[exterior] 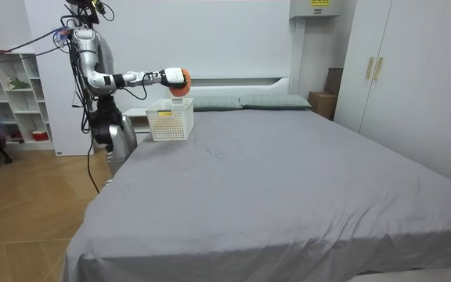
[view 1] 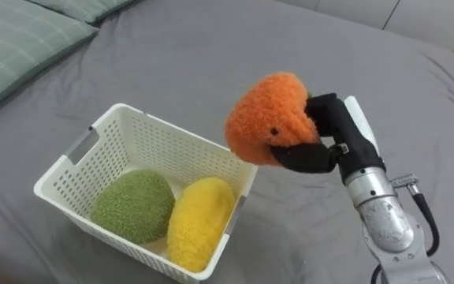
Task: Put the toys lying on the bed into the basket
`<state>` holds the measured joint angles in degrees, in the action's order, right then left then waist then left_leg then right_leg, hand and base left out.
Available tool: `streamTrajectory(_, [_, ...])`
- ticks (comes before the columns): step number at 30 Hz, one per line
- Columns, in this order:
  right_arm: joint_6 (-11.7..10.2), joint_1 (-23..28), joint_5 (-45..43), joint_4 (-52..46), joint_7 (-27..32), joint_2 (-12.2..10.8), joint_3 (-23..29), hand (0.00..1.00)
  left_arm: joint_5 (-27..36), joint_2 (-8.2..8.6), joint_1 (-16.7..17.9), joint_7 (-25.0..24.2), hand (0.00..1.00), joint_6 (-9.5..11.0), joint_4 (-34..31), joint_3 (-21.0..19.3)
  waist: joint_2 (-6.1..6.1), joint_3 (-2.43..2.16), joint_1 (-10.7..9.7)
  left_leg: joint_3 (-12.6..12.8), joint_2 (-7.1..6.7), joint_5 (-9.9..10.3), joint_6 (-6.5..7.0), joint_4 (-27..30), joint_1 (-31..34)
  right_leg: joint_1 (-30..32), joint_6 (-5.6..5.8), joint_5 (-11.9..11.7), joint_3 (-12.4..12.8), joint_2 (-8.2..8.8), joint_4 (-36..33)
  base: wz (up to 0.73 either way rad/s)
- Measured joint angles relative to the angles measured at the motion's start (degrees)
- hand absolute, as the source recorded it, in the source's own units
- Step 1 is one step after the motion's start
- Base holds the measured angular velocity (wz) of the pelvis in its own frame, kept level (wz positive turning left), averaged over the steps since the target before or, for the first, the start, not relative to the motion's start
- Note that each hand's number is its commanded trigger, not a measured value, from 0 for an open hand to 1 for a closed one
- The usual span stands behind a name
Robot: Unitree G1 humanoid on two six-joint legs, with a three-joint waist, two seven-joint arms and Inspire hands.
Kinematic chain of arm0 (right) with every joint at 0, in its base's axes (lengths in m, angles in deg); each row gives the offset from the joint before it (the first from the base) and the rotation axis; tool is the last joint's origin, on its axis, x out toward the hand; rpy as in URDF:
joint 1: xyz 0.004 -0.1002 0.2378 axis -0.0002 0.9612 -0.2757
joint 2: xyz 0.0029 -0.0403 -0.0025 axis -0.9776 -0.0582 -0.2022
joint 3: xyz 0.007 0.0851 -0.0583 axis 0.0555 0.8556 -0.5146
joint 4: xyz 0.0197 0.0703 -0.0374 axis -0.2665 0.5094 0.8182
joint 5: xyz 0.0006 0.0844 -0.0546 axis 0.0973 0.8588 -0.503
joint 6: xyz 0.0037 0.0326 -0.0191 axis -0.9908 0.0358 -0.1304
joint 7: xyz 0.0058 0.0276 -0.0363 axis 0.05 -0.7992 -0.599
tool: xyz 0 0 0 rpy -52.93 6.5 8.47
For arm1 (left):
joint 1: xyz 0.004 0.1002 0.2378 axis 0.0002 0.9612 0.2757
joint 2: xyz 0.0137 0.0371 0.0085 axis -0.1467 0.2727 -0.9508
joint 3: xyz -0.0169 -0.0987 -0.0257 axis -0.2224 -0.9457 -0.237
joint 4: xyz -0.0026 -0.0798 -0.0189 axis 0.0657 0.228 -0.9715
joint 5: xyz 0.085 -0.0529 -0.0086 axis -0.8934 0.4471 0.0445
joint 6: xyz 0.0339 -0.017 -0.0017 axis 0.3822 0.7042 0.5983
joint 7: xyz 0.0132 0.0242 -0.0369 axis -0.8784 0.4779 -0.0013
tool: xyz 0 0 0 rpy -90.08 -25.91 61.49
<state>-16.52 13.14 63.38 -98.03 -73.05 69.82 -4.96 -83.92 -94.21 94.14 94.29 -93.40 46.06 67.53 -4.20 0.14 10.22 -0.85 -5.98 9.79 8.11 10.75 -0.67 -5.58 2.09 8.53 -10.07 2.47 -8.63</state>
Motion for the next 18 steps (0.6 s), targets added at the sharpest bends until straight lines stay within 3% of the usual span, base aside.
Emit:
streamTrajectory(3, [0.30, -1.45, -0.09, -0.98, -0.26, 0.01, -1.17, 1.00, 0.13, 0.00, -0.11, 0.45, 0.00, -0.07, 0.03, 0.00, -0.04, 0.05, 0.98, -0.10, 0.00, 0.00, 0.00, 0.10, 0.03, -0.05, 0.00, 0.00, -0.18, 0.00, 0.01, 0.00])
streamTrajectory(6, [0.45, -3.82, -0.46, -1.79, -0.40, -0.02, -2.00, 1.00, 0.02, -0.05, -0.17, 0.48, 0.00, -0.36, 0.03, -0.02, -0.33, 0.43, 1.45, -0.34, -0.01, 0.00, -0.01, 0.02, 0.18, -0.05, 0.00, 0.00, -0.91, 0.02, 0.01, 0.04])
streamTrajectory(16, [1.88, -7.15, -3.07, -3.72, -1.00, -1.63, -6.61, 1.00, -0.48, -0.28, -0.70, -0.62, 0.00, -1.00, -0.15, 0.09, -0.98, 0.27, 2.95, -1.73, -0.25, -0.02, 0.00, 0.82, 0.74, 0.01, 0.01, -0.05, -2.93, 0.24, 0.04, 0.07])
streamTrajectory(18, [1.88, -7.16, -3.01, -3.72, -1.27, -2.32, -6.97, 0.71, -0.48, -0.31, -0.71, -0.54, 0.00, -1.03, -0.14, 0.12, -0.98, 0.26, 2.98, -1.94, -0.32, -0.02, 0.00, 0.95, 0.99, 0.11, 0.01, -0.05, -2.96, 0.26, 0.06, 0.05])
